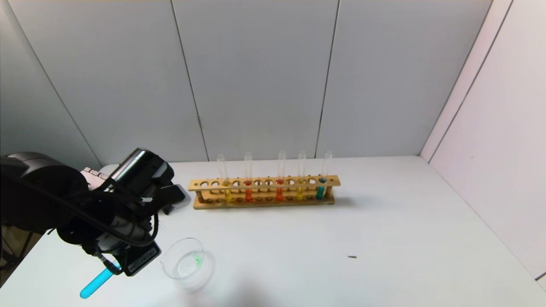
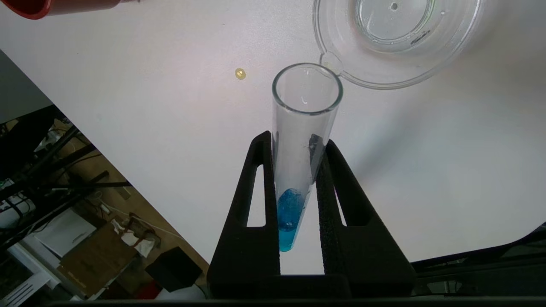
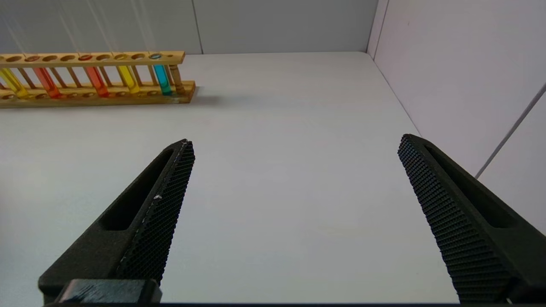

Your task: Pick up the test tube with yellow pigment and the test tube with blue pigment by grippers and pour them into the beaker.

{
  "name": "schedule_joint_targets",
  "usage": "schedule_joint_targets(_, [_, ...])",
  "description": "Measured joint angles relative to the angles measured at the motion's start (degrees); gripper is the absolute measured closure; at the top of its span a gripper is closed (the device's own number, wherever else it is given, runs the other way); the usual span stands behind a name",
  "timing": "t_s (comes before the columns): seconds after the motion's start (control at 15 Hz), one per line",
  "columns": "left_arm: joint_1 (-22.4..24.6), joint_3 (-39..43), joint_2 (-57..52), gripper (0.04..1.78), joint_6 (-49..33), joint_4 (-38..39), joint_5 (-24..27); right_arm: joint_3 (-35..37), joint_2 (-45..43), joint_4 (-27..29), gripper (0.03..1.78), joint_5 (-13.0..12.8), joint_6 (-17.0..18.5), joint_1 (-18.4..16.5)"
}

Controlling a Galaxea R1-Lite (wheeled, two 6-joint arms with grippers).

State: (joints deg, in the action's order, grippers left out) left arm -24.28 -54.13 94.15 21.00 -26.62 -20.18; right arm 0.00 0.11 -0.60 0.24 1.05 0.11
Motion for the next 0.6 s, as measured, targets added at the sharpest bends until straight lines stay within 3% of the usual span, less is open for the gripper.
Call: schedule_joint_targets(0.6, [-1.0, 1.7, 7.5, 1.51, -0.2, -0.7, -2.0, 0.0, 0.0, 0.0, 0.07, 0.0, 0.0, 0.0])
